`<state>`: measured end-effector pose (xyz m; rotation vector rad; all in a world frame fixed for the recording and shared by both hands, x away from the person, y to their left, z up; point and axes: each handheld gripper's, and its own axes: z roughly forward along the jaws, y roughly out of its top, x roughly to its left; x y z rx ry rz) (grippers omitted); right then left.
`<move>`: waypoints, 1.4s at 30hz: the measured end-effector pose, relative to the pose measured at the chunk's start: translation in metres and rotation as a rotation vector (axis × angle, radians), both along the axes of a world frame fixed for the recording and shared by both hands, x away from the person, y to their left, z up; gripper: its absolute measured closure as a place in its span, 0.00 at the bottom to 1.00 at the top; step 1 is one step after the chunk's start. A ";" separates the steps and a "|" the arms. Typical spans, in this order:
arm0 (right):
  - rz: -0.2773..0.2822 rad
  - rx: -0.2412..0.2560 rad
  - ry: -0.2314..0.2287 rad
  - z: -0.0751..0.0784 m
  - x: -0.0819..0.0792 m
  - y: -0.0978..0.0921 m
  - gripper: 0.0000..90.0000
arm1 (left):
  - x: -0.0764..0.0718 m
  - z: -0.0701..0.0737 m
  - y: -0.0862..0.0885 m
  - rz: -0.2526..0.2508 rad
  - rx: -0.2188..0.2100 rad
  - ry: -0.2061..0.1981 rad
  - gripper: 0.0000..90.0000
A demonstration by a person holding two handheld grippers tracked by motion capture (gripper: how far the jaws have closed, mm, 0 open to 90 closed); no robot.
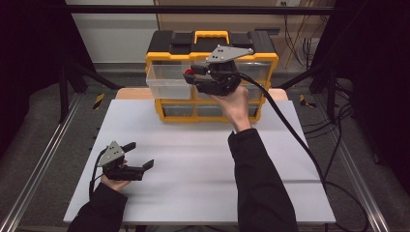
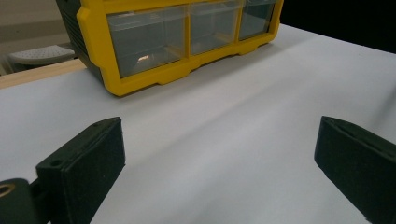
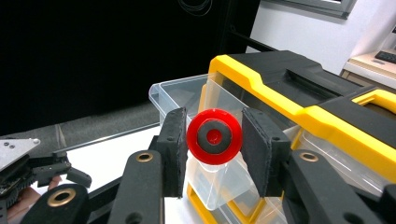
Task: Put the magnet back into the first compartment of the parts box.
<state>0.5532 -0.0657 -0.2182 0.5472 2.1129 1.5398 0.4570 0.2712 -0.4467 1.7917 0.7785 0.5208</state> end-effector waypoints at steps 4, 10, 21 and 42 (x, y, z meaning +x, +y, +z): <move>-0.006 -0.004 0.004 0.001 0.004 0.003 0.68 | 0.000 0.000 0.000 0.002 -0.002 0.001 0.01; -0.013 0.005 0.013 0.001 0.008 0.006 0.68 | 0.000 0.000 0.000 0.001 -0.003 0.002 0.01; -0.035 0.014 0.044 -0.002 0.022 0.009 0.68 | 0.000 0.000 0.000 -0.001 0.000 0.004 0.01; -0.043 -0.005 0.069 -0.007 0.039 0.028 0.68 | 0.001 0.000 0.000 -0.003 0.000 0.006 0.01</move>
